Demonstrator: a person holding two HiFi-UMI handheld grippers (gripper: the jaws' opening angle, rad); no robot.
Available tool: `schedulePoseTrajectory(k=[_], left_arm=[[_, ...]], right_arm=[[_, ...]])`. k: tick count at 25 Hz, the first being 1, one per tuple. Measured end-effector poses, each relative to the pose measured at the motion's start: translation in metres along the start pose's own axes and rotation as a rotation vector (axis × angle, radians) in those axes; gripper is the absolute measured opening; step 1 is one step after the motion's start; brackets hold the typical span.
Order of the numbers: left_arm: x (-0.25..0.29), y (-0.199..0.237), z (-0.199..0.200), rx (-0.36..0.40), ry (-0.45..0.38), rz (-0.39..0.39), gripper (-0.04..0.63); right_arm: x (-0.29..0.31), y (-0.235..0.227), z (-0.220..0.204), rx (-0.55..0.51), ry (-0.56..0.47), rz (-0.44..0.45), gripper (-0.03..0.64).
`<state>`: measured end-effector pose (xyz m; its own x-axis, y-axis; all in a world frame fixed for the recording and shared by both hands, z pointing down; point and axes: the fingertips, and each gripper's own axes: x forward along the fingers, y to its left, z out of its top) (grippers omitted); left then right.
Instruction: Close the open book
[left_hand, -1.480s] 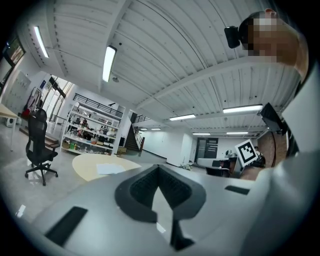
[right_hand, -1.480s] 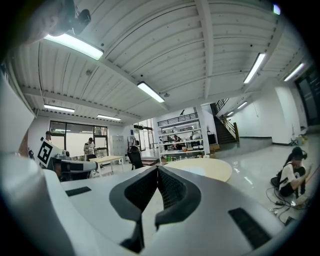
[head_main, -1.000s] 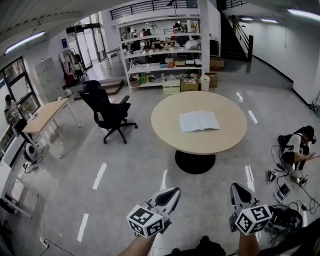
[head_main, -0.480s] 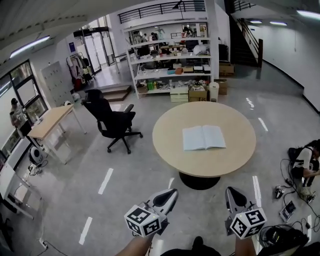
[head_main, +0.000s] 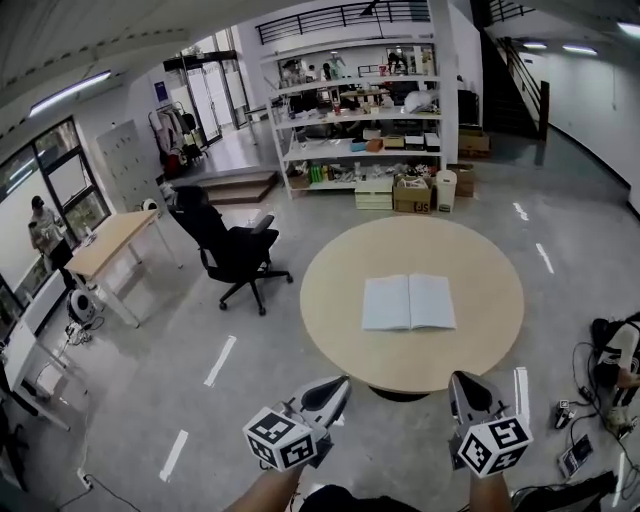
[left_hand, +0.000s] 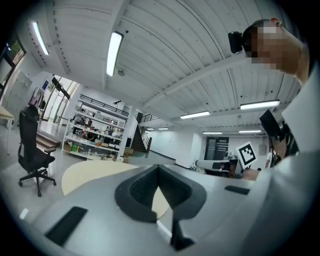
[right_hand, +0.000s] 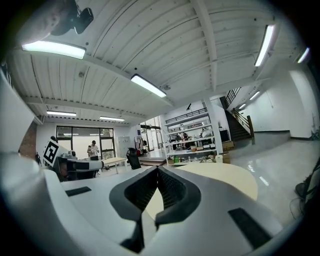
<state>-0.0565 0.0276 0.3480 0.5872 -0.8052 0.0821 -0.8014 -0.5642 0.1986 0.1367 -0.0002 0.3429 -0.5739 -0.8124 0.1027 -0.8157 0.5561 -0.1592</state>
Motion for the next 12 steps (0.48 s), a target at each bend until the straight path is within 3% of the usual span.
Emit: schedulePoseTrajectory(k=[12], left_arm=[[0.100,0.088,0.006,-0.015,0.013,-0.054,-0.014]], right_arm=[[0.114,-0.056,0.011,0.027,-0.002,-0.047,-0.003]])
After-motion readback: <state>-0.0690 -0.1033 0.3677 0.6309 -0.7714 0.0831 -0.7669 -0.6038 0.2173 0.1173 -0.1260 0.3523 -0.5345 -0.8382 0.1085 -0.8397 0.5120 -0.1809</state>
